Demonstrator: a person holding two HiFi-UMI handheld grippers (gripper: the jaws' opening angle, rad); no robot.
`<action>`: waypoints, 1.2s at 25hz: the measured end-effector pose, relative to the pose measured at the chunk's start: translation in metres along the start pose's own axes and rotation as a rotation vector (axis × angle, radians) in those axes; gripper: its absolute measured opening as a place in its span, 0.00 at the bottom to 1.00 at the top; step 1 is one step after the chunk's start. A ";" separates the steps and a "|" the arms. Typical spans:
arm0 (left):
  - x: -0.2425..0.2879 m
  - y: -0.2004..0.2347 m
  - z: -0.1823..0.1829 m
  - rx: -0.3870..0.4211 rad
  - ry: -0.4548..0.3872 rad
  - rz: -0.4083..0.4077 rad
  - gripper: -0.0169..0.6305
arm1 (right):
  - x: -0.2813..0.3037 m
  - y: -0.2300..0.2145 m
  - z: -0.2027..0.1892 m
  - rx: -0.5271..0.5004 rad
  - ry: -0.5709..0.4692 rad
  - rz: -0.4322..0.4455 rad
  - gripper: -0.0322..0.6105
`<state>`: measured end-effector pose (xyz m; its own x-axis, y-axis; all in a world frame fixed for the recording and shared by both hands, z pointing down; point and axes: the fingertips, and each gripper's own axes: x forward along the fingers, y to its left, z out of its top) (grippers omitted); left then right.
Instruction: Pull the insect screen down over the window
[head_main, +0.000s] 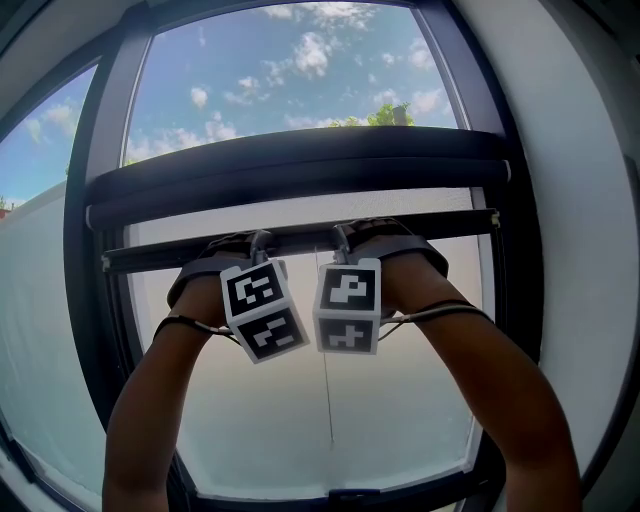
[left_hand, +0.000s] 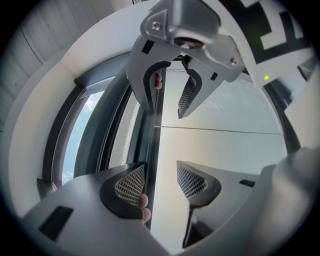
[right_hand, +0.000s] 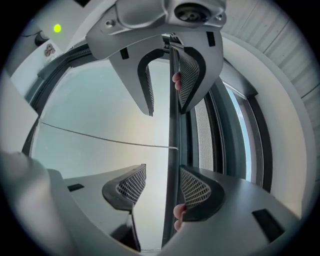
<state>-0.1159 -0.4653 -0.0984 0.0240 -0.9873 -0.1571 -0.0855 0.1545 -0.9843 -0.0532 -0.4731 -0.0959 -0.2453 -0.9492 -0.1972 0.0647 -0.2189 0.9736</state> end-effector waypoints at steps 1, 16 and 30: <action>-0.001 -0.003 0.000 0.005 0.002 -0.003 0.34 | -0.001 0.004 0.000 -0.002 0.001 0.010 0.36; -0.005 -0.042 -0.002 0.040 0.002 -0.004 0.26 | -0.010 0.049 0.004 0.001 0.003 0.104 0.36; -0.016 -0.111 -0.006 0.010 -0.043 -0.151 0.26 | -0.022 0.113 0.008 -0.043 -0.006 0.176 0.36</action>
<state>-0.1127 -0.4667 0.0134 0.0783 -0.9969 -0.0098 -0.0675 0.0045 -0.9977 -0.0484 -0.4749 0.0194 -0.2323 -0.9723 -0.0237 0.1485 -0.0596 0.9871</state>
